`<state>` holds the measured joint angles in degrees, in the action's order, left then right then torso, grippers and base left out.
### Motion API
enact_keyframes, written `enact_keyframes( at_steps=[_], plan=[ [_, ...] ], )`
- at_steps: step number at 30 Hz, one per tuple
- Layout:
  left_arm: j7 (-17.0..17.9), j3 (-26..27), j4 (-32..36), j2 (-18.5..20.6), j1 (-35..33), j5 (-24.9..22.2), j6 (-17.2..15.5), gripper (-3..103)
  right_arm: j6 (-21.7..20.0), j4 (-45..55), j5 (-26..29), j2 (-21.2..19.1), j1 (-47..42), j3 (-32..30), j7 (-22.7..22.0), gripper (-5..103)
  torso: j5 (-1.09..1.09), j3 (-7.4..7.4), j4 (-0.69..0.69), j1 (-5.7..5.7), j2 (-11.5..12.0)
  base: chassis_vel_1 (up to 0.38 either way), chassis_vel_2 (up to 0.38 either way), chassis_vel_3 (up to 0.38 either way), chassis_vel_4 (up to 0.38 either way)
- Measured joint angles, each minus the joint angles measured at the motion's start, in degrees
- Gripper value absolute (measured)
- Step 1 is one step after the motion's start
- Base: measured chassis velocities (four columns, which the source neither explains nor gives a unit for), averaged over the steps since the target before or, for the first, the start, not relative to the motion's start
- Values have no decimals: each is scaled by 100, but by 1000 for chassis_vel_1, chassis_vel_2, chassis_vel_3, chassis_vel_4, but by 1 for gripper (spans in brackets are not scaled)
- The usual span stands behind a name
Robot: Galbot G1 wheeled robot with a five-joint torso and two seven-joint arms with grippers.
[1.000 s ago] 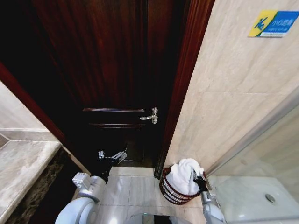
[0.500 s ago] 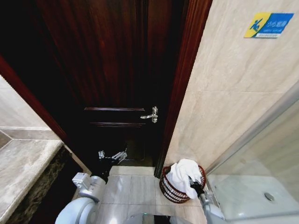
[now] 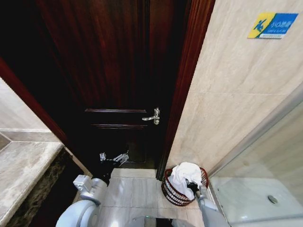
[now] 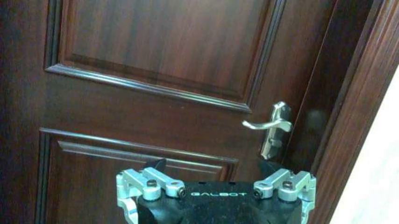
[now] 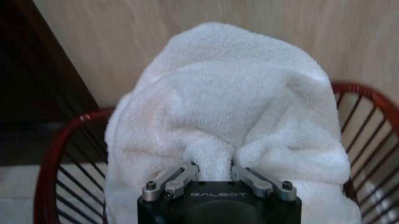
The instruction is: Discard the used towel into the hamper.
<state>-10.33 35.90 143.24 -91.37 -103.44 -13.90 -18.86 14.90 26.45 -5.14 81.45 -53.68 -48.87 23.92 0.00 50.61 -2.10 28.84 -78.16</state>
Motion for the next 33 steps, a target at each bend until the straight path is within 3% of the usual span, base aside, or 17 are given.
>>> enact_keyframes(
  at_steps=[7,13,17,20,21,23,25,27,30,33],
  plan=[
    [0,0,0,0,0,0,0,99,-130,-645,86,-58,406,-214,-77,12,1,0,0,0,0,0,0,0,0],
    [0,0,0,0,0,0,0,99,-211,-150,380,-18,307,-181,-68,10,0,1,1,0,1,0,0,0,0],
    [0,0,0,0,0,0,0,99,-220,-184,138,-106,279,-208,-85,20,3,0,-3,0,1,0,0,0,0],
    [0,0,0,1,0,0,0,99,-222,-23,262,-255,16,-196,-25,37,-2,1,0,0,1,0,0,0,0],
    [0,0,0,1,0,0,0,99,-207,370,417,-272,-210,-164,74,42,2,1,0,0,1,0,0,0,0],
    [0,0,0,0,0,0,0,99,-207,588,472,-276,-314,-140,97,42,4,1,0,0,1,0,0,0,0],
    [0,0,0,-1,0,0,0,99,-121,1275,521,-273,-624,-121,132,53,-2,0,0,0,1,0,0,0,0],
    [0,0,0,0,0,0,0,99,-122,2602,484,-228,-1298,-134,369,63,-2,0,-1,-1,1,0,0,0,0],
    [0,0,0,1,0,0,0,99,-112,3070,527,-200,-1553,-191,639,69,-1,0,1,-1,1,0,0,0,0],
    [0,0,0,1,0,0,0,99,-127,3780,817,-201,-1863,-267,964,85,-1,0,1,-1,0,0,0,0,0]
  ],
)
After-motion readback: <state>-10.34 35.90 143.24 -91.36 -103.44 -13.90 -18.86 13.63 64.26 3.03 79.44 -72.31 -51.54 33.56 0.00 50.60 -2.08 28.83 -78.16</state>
